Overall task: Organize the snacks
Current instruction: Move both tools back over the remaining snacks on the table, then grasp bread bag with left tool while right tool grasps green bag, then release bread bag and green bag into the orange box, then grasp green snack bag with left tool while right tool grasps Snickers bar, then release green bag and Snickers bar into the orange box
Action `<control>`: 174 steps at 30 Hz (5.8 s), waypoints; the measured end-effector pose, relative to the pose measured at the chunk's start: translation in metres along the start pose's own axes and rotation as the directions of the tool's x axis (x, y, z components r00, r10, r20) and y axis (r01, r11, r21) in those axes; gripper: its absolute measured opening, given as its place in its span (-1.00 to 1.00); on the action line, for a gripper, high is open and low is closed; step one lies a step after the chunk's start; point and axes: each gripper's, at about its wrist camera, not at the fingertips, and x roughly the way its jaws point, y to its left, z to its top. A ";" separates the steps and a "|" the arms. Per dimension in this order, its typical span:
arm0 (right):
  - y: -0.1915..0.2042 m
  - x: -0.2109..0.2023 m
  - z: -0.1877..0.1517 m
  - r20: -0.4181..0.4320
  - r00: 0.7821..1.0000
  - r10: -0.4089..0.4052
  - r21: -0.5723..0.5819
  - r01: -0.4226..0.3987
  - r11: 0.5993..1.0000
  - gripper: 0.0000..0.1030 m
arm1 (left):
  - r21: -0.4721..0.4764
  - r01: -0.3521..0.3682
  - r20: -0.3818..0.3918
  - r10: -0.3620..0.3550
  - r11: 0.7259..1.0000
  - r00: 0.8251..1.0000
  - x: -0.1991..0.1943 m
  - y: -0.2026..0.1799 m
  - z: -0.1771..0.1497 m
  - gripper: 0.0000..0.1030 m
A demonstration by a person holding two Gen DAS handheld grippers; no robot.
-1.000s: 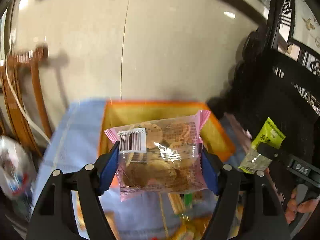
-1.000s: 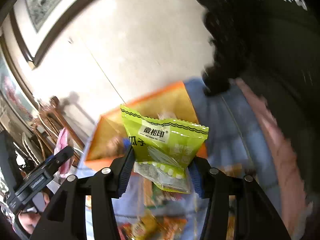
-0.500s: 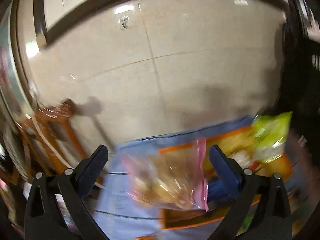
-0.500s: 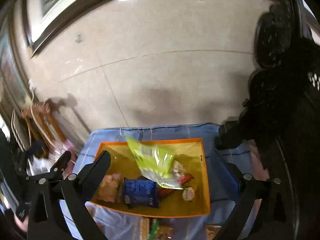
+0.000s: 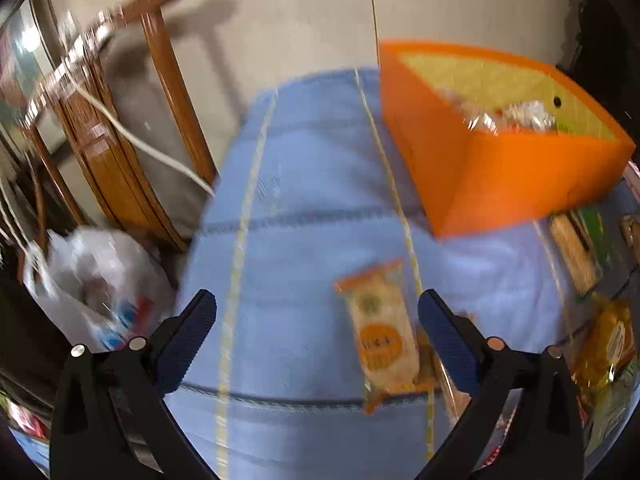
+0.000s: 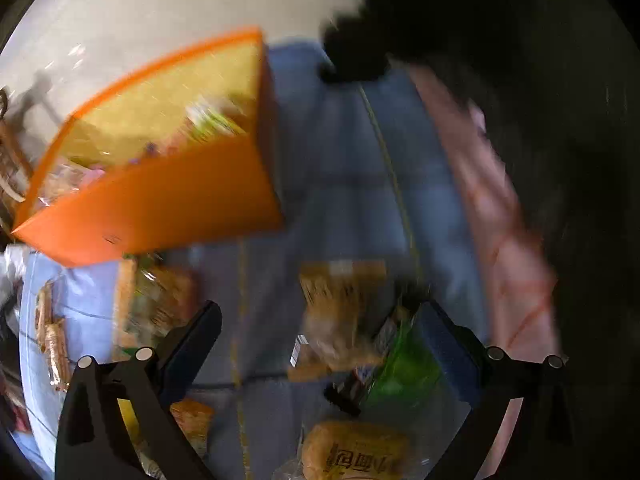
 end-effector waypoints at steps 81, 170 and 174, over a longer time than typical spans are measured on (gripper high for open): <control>-0.044 -0.064 -0.041 0.158 0.987 0.011 0.267 -0.054 0.962 -0.21 | 0.060 0.256 -0.007 -0.256 0.965 0.967 0.020 -0.105 -0.006 -0.32; 0.110 -0.200 0.196 0.438 0.887 0.147 -0.082 -0.123 0.989 0.87 | 0.055 -0.030 0.372 0.008 0.998 0.928 -0.096 -0.106 0.260 0.86; 0.111 -0.205 0.177 0.436 0.892 0.121 -0.136 -0.068 0.988 0.93 | 0.069 -0.022 0.314 -0.001 0.997 0.949 -0.079 -0.100 0.252 0.92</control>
